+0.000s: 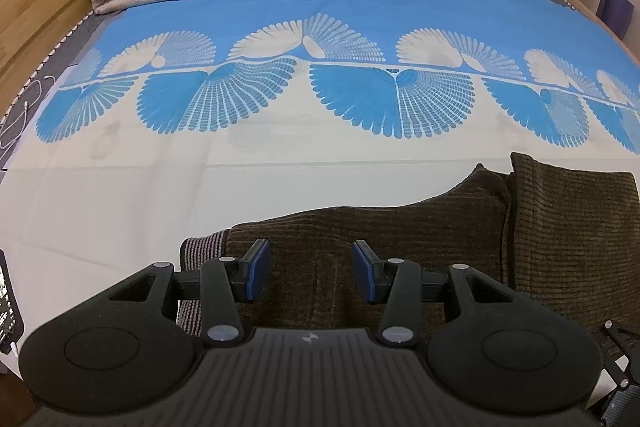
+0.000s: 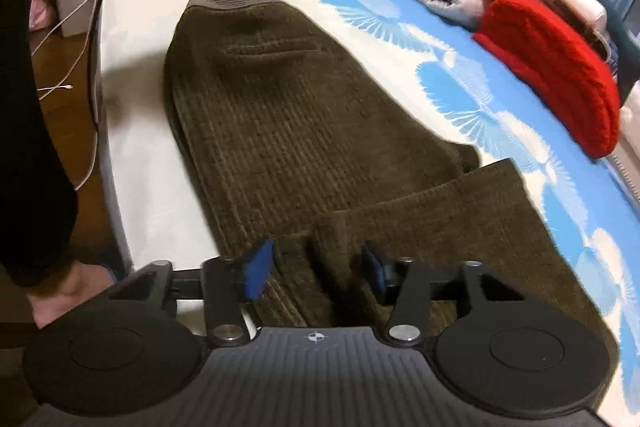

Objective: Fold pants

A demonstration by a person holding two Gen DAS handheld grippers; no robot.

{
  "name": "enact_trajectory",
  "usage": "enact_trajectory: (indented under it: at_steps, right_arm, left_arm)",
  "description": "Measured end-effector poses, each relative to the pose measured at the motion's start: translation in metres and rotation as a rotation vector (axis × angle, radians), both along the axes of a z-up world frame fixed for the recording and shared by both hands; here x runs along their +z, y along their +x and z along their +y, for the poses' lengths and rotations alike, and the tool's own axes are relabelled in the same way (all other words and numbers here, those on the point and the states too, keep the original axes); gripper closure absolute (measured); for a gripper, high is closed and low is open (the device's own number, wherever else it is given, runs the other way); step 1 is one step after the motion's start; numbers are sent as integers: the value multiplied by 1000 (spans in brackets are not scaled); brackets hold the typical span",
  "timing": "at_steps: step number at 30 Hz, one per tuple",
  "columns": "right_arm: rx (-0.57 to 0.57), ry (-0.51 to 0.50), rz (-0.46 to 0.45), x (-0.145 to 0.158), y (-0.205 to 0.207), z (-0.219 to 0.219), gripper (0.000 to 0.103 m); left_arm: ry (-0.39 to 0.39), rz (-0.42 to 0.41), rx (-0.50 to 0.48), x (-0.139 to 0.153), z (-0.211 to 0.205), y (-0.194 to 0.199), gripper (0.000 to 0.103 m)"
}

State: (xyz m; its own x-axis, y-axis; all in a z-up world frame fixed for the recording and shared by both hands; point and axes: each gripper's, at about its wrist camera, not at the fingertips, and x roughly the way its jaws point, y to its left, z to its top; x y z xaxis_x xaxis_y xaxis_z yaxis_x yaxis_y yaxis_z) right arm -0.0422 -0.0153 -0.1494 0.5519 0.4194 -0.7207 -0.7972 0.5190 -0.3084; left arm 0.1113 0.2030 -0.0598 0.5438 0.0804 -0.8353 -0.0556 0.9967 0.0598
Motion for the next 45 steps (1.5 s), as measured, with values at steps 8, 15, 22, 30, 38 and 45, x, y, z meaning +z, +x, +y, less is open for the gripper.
enact_trajectory:
  at_steps: [8, 15, 22, 30, 38, 45]
  right_arm:
    - [4, 3, -2, 5, 15, 6, 80]
    - [46, 104, -102, 44, -13, -13, 79]
    - [59, -2, -45, 17, -26, -22, 71]
    - [-446, 218, 96, 53, 25, -130, 61]
    - [-648, 155, 238, 29, 36, -187, 59]
    - [-681, 56, 234, 25, 44, -186, 60]
  left_arm:
    - [2, 4, 22, -1, 9, -3, 53]
    - [5, -1, 22, 0, 7, -4, 53]
    - [7, 7, -5, -1, -8, -2, 53]
    - [-7, 16, 13, -4, -3, 0, 52]
    - [-127, 52, 150, -9, 52, -11, 49]
    - [-255, 103, 282, -20, 105, -33, 33]
